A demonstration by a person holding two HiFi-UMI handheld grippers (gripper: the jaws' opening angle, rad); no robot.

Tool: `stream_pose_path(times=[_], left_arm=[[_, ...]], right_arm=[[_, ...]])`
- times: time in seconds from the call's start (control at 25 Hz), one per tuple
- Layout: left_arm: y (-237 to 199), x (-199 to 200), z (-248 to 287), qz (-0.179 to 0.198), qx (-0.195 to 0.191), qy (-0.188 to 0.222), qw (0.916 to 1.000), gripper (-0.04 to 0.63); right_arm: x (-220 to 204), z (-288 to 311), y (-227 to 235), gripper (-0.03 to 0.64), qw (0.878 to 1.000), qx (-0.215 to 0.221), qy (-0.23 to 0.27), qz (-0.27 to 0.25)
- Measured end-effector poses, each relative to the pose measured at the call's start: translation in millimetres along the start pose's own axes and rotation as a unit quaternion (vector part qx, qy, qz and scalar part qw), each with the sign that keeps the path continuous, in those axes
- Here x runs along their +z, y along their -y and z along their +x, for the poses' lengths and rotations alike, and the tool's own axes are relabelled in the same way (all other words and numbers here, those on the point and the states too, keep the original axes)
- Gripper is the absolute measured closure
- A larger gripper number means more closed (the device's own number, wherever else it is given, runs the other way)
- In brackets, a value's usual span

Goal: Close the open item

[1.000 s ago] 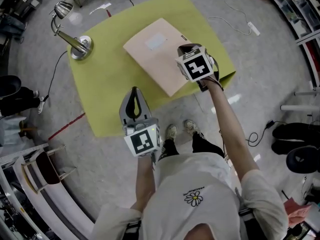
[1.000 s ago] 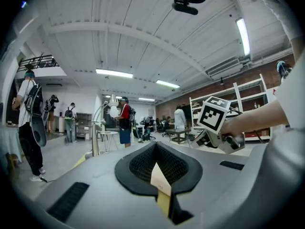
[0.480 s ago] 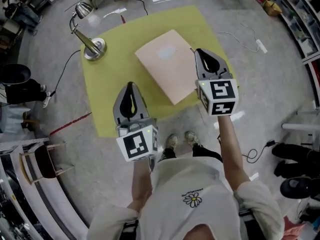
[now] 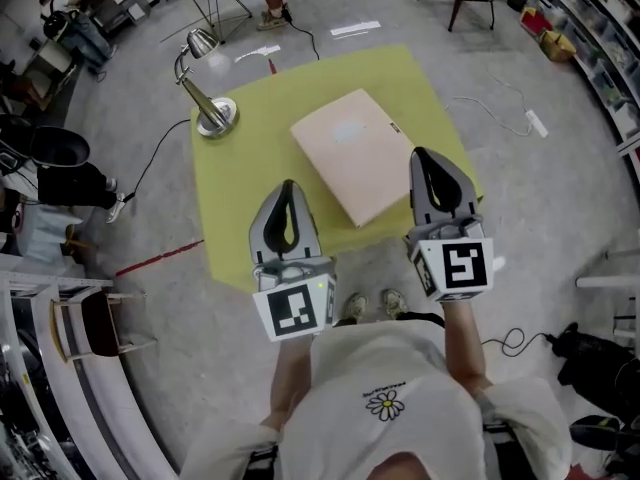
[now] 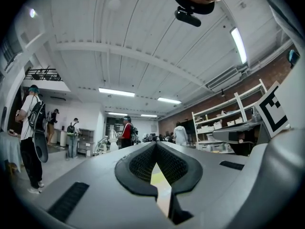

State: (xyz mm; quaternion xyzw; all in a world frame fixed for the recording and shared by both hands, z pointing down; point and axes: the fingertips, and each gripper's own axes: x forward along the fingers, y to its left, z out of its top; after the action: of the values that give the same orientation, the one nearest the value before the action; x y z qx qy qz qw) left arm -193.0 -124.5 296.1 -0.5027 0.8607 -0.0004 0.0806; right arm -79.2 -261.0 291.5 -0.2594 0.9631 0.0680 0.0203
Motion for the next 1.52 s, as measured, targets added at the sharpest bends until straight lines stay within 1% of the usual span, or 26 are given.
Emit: stream_pose_path(times=[0.08, 0.28, 0.4, 0.56, 0.64, 0.84, 0.96, 1.12, 1.32, 1.52], left_arm=[[5, 6, -3, 0.008, -0.004, 0.009, 0.9999, 0.581], [10, 13, -9, 0.003, -0.002, 0.018, 0.9998, 0.581], [13, 18, -12, 0.01, 0.001, 0.024, 0.9997, 0.581], [16, 15, -16, 0.02, 0.003, 0.024, 0.9995, 0.581], [16, 11, -17, 0.017, 0.006, 0.02, 0.9996, 0.581], [20, 7, -16, 0.013, 0.005, 0.017, 0.9998, 0.581], [25, 7, -16, 0.001, 0.004, 0.019, 0.9998, 0.581], [31, 4, -13, 0.021, -0.007, 0.019, 0.9996, 0.581], [32, 5, -8, 0.022, -0.008, 0.017, 0.9996, 0.581], [32, 3, -3, 0.014, -0.005, 0.016, 0.9998, 0.581]], right_arm=[[0, -10, -1, 0.604, 1.0, -0.005, 0.004, -0.009], [-2, -34, -7, 0.604, 1.0, -0.011, 0.017, -0.006], [-5, -44, -8, 0.604, 1.0, -0.011, 0.023, -0.008], [-18, -52, -4, 0.604, 1.0, -0.015, 0.008, -0.001], [-26, -53, -3, 0.604, 1.0, -0.013, -0.007, 0.004], [-27, -53, -3, 0.604, 1.0, -0.011, -0.014, 0.026], [-25, -56, -2, 0.604, 1.0, -0.012, -0.015, 0.016], [-23, -56, 2, 0.604, 1.0, -0.015, -0.008, 0.007], [-22, -53, 4, 0.604, 1.0, -0.017, -0.014, 0.01], [-25, -48, 3, 0.604, 1.0, -0.01, -0.009, 0.011]])
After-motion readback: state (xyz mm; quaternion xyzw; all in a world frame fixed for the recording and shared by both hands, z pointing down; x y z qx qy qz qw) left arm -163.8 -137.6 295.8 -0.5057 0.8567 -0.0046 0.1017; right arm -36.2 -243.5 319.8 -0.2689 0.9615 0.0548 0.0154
